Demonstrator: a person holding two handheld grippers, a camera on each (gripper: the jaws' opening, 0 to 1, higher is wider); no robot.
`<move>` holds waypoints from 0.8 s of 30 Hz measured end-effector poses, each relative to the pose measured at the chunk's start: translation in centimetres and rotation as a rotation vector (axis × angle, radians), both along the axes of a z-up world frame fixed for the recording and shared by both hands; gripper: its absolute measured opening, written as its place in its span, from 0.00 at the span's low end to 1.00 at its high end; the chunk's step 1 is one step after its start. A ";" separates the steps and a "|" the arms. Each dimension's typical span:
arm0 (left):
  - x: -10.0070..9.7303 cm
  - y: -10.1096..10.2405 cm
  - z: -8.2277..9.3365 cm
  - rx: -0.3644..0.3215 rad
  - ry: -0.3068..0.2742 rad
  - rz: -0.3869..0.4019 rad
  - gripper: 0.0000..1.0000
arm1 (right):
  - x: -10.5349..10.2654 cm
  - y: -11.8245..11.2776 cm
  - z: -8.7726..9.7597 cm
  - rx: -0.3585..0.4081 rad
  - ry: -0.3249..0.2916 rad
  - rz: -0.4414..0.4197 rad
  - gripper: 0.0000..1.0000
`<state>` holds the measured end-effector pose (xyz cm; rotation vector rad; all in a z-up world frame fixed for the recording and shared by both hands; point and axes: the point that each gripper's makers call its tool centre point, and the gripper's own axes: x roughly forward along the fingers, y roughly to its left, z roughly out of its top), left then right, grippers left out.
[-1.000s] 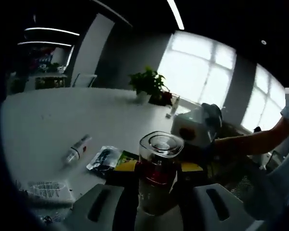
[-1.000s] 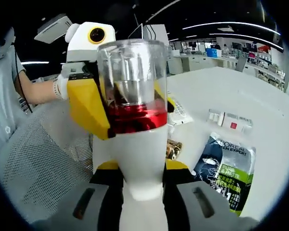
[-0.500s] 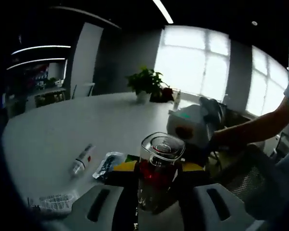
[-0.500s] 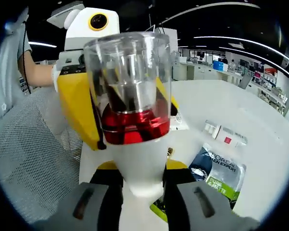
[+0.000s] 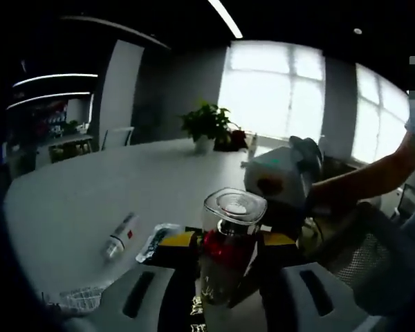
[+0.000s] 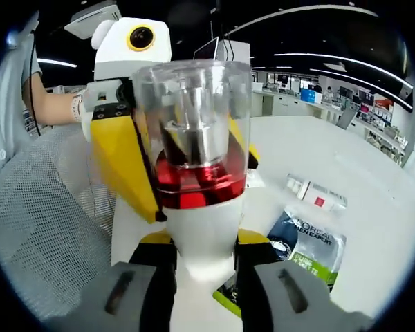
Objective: Arrange the skincare products in the storage area until every visible bottle or jar stands upright without overlapping.
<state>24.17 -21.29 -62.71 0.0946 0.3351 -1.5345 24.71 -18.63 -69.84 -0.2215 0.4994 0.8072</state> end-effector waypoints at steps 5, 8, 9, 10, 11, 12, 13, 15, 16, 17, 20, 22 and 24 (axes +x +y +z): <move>0.2 0.6 -0.8 0.027 0.003 -0.009 0.36 | -1.2 -1.5 0.9 -0.018 -0.022 -0.046 0.39; 0.1 1.1 -1.3 0.054 -0.006 -0.031 0.35 | -2.1 -2.3 1.5 0.002 -0.010 -0.078 0.43; 0.1 1.2 -1.4 0.060 -0.005 -0.038 0.34 | -2.2 -2.7 1.7 0.007 -0.012 -0.088 0.44; 0.2 1.3 -1.7 0.068 -0.006 -0.041 0.34 | -2.4 -2.9 1.9 0.013 -0.012 -0.096 0.44; 0.3 1.4 -1.9 0.074 -0.008 -0.041 0.35 | -2.5 -3.1 2.2 0.024 -0.011 -0.109 0.44; 0.4 1.4 -2.0 0.079 -0.010 -0.041 0.35 | -2.7 -3.3 2.7 0.035 -0.014 -0.130 0.45; 0.4 1.4 -2.1 0.084 -0.013 -0.044 0.35 | -2.8 -3.4 3.1 0.040 -0.023 -0.133 0.45; 0.3 1.6 -2.4 0.097 -0.026 -0.053 0.34 | -2.8 -3.3 4.4 0.097 -0.028 -0.171 0.47; 0.3 1.6 -2.6 0.105 -0.037 -0.058 0.34 | -2.7 -2.9 5.3 0.147 -0.031 -0.183 0.47; 0.2 1.6 -2.8 0.116 -0.042 -0.062 0.33 | -2.6 -2.7 5.9 0.172 -0.041 -0.191 0.48; 0.1 1.5 -3.1 0.116 -0.035 -0.069 0.32 | -1.7 -2.5 8.2 0.250 -0.084 -0.258 0.48; 0.0 1.5 -3.2 0.111 -0.025 -0.077 0.31 | -1.2 -2.4 8.9 0.280 -0.083 -0.308 0.50; -0.1 1.4 -3.6 0.124 -0.036 -0.081 0.31 | -0.9 -2.0 9.3 0.278 -0.082 -0.327 0.49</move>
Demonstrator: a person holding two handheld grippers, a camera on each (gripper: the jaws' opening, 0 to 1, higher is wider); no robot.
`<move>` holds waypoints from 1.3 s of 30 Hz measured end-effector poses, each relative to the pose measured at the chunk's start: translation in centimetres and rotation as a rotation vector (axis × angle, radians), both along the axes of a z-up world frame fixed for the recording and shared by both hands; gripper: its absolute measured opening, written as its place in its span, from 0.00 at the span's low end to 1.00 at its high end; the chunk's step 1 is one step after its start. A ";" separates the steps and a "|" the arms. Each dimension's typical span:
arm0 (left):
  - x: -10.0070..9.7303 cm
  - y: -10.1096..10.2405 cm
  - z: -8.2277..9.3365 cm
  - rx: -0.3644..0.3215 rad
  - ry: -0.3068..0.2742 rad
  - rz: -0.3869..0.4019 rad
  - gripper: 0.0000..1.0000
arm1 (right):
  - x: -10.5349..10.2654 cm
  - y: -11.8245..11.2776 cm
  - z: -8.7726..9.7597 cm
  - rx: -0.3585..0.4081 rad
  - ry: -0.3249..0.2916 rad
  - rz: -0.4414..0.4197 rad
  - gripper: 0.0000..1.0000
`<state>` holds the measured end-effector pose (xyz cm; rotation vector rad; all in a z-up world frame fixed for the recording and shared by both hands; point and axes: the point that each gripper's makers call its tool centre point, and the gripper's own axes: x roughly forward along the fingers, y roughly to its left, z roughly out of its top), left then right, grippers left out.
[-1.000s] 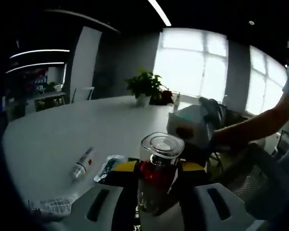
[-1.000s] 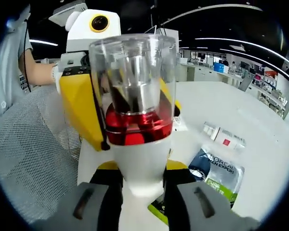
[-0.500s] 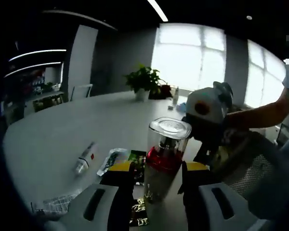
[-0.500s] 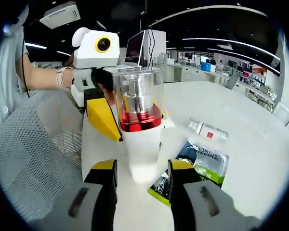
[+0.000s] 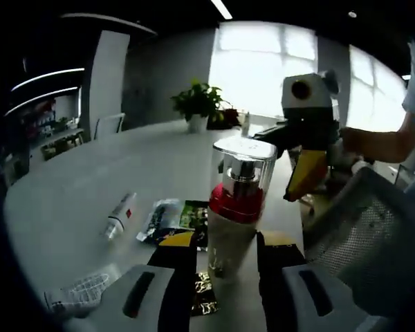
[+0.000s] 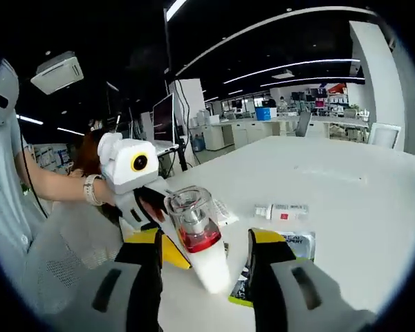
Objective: Arrange the skincare products in the storage area until every visible bottle or jar stands upright without overlapping.
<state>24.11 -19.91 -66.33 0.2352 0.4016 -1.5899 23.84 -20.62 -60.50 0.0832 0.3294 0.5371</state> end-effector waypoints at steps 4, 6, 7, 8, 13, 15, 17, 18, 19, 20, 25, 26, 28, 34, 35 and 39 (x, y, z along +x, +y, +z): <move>-0.1 0.0 -0.4 0.015 0.002 -0.012 0.29 | 0.9 0.4 0.5 0.076 0.037 -0.095 0.44; -0.1 -0.1 -0.5 0.014 0.009 -0.004 0.30 | 1.3 1.1 1.1 0.135 0.034 -0.097 0.46; 0.0 -0.1 -0.6 0.016 0.010 -0.002 0.30 | 1.4 1.2 1.0 0.118 0.036 -0.102 0.47; -0.1 -0.1 -0.7 0.018 0.010 -0.002 0.30 | 1.6 1.3 0.9 0.097 0.033 -0.109 0.48; -0.2 -0.3 -1.0 0.029 -0.019 -0.013 0.28 | 2.1 1.6 0.0 -0.023 0.032 -0.122 0.43; -0.2 -0.4 -1.0 0.028 -0.020 -0.009 0.26 | 2.1 1.8 0.0 -0.045 0.027 -0.122 0.39; 0.0 -0.5 -1.0 0.024 -0.031 -0.004 0.25 | 2.3 1.2 0.1 -0.115 -0.006 -0.132 0.34; 0.1 -0.5 -1.0 0.022 -0.038 0.001 0.25 | 2.3 1.4 0.1 -0.114 -0.005 -0.120 0.34; 0.1 -0.6 -0.9 0.024 -0.035 -0.001 0.25 | 2.3 1.4 0.1 -0.118 -0.010 -0.110 0.33; 0.1 -0.6 -1.0 0.026 -0.036 -0.005 0.25 | 2.3 1.4 0.1 -0.123 -0.017 -0.100 0.33; 0.4 -1.1 -0.9 0.031 -0.058 -0.006 0.25 | 2.6 0.8 0.0 -0.137 -0.030 -0.082 0.32; 0.4 -1.3 -1.0 0.030 -0.061 -0.004 0.25 | 2.8 0.6 0.1 -0.135 -0.030 -0.081 0.32; 0.7 -1.5 -1.0 0.027 -0.057 0.005 0.25 | 2.9 0.4 0.0 -0.132 -0.030 -0.083 0.32; 1.2 -2.3 -0.9 0.021 -0.045 0.014 0.25 | 3.5 -0.5 0.1 -0.110 -0.041 -0.085 0.32; 1.3 -2.4 -0.9 0.021 -0.044 0.015 0.25 | 3.5 -0.5 0.1 -0.112 -0.043 -0.084 0.31; 1.7 -3.0 -0.9 0.023 -0.055 0.021 0.25 | 3.9 -1.1 0.2 -0.134 -0.051 -0.073 0.31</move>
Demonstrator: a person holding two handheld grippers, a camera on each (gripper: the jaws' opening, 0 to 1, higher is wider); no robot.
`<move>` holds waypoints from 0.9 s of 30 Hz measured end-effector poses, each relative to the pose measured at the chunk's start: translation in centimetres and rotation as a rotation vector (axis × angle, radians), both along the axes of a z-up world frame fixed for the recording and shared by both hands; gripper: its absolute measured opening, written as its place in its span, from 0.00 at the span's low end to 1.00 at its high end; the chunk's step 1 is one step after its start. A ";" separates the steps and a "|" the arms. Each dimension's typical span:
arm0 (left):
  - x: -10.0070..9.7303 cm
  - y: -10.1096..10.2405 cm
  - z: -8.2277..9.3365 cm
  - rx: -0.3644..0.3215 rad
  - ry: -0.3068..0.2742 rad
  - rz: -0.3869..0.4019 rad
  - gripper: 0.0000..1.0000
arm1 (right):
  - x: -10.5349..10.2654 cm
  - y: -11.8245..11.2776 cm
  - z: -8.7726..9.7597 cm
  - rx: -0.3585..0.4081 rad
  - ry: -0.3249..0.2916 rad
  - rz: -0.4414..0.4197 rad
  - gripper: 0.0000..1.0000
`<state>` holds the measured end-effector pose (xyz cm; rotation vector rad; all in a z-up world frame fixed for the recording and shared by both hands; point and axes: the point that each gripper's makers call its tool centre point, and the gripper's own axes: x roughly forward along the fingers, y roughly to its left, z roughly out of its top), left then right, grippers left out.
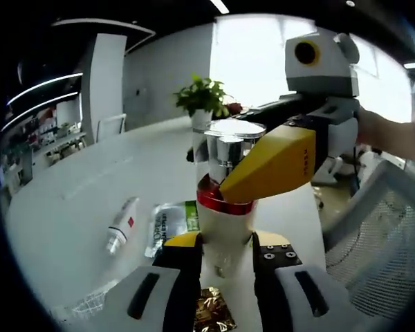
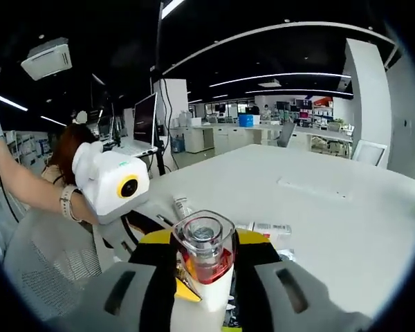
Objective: Arrange the skincare products in the storage area until every visible bottle or jar stands upright without overlapping.
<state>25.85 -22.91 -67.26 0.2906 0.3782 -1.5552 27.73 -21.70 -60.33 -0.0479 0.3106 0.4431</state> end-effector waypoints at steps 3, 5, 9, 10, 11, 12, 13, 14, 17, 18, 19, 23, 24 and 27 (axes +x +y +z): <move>0.3 -0.5 0.0 0.005 -0.007 -0.001 0.25 | 0.2 -0.4 -0.1 -0.015 0.001 0.004 0.31; 0.5 -0.9 0.0 0.015 -0.008 -0.003 0.25 | 0.3 -0.8 -0.1 -0.022 -0.009 0.005 0.31; 0.7 -1.3 0.0 0.018 -0.008 -0.002 0.25 | 0.6 -1.3 -0.1 -0.024 -0.004 0.012 0.31; 0.8 -1.3 0.0 0.015 -0.003 -0.001 0.25 | 0.6 -1.3 0.0 -0.025 -0.002 0.015 0.31; 0.8 -1.3 0.0 0.015 0.001 0.000 0.25 | 0.6 -1.2 0.0 -0.025 0.001 0.018 0.31; 0.7 -1.3 0.0 0.015 0.003 0.000 0.25 | 0.5 -1.2 0.0 -0.026 0.002 0.019 0.32; 0.7 -1.2 0.0 0.016 0.004 0.000 0.25 | 0.5 -1.1 0.0 -0.037 -0.002 0.018 0.32; 0.7 -1.2 0.0 0.019 0.006 0.001 0.25 | 0.5 -1.0 -0.1 -0.036 -0.003 0.018 0.32; 0.6 -1.1 0.0 0.027 0.005 0.002 0.25 | 0.5 -1.0 0.0 -0.030 -0.012 0.008 0.32; 0.6 -1.1 0.0 0.027 0.006 0.004 0.25 | 0.5 -0.9 0.0 -0.029 -0.012 0.005 0.32; 0.6 -1.1 0.0 0.027 0.006 0.004 0.25 | 0.5 -1.0 0.0 -0.026 -0.012 -0.004 0.32; 0.6 -1.0 -0.1 0.030 -0.011 0.005 0.26 | 0.4 -1.3 0.1 -0.022 -0.010 -0.018 0.33; 0.6 -0.9 0.0 0.033 -0.014 0.005 0.27 | 0.3 -1.3 0.2 -0.025 -0.009 -0.018 0.33; 0.8 -0.7 0.5 0.024 -0.014 0.017 0.28 | 0.3 -1.4 0.2 -0.030 -0.008 -0.030 0.35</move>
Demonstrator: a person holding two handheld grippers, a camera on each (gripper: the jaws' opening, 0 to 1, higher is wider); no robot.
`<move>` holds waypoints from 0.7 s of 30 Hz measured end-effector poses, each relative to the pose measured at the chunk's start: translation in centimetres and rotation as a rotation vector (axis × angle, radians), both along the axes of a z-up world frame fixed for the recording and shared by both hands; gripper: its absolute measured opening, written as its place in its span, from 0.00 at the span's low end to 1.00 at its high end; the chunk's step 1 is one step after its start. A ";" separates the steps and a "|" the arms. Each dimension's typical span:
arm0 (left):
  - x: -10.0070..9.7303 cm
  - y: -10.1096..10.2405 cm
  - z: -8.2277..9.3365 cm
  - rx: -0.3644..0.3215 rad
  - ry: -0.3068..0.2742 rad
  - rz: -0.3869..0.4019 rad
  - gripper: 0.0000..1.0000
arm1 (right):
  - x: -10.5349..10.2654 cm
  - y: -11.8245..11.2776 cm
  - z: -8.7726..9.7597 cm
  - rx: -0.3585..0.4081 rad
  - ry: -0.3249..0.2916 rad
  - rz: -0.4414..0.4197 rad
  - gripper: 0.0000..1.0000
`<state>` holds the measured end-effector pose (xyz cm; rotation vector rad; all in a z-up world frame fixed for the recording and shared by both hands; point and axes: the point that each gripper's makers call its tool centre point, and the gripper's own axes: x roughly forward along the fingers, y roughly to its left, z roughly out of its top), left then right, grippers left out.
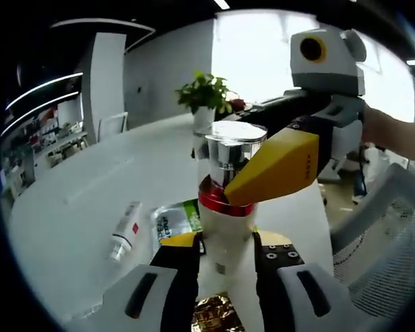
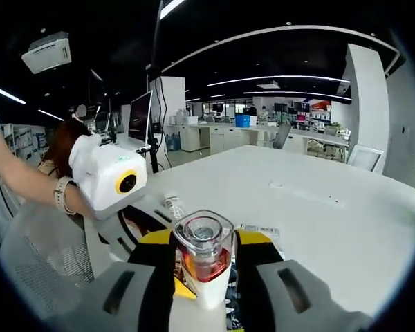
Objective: Arrange the skincare products in the storage area until every visible bottle or jar stands upright without overlapping.
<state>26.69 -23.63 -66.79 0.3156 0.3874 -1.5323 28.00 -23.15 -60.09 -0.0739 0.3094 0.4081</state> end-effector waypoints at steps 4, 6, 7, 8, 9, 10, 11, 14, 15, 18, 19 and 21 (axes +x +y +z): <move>-0.1 0.7 0.9 -0.012 -0.007 0.012 0.30 | -0.3 0.0 0.3 0.007 0.001 -0.005 0.37; -0.2 1.0 1.1 -0.013 -0.009 0.009 0.31 | -0.5 -0.1 0.3 0.006 0.008 -0.010 0.40; -0.3 1.2 1.1 -0.011 -0.013 0.006 0.31 | -0.5 -0.1 0.2 0.006 0.014 -0.014 0.41; -0.4 1.4 1.0 -0.006 -0.014 0.005 0.31 | -0.7 -0.2 0.0 0.007 0.026 -0.024 0.41; -0.4 1.5 1.0 -0.004 -0.016 0.005 0.31 | -0.7 -0.2 0.0 0.007 0.027 -0.025 0.41; -0.4 1.6 1.0 -0.001 -0.019 0.004 0.31 | -0.7 -0.1 0.0 0.009 0.026 -0.026 0.42; -0.4 1.8 1.1 0.001 -0.021 0.009 0.32 | -0.8 -0.1 -0.1 0.014 0.029 -0.029 0.43; -0.3 2.2 1.6 -0.004 -0.013 0.027 0.36 | -1.0 -0.1 -0.2 0.024 0.038 -0.038 0.51; -0.2 2.4 1.8 -0.005 -0.014 0.032 0.38 | -1.2 0.0 -0.2 0.025 0.040 -0.039 0.53; 0.0 3.1 2.3 -0.007 -0.023 0.050 0.43 | -1.4 -0.2 -0.3 0.019 0.049 -0.052 0.60; 0.2 3.4 2.6 -0.011 -0.025 0.064 0.43 | -1.6 -0.3 -0.2 0.021 0.050 -0.059 0.62; 0.6 4.1 3.1 -0.015 -0.015 0.107 0.47 | -1.9 -0.3 0.1 0.032 0.052 -0.069 0.67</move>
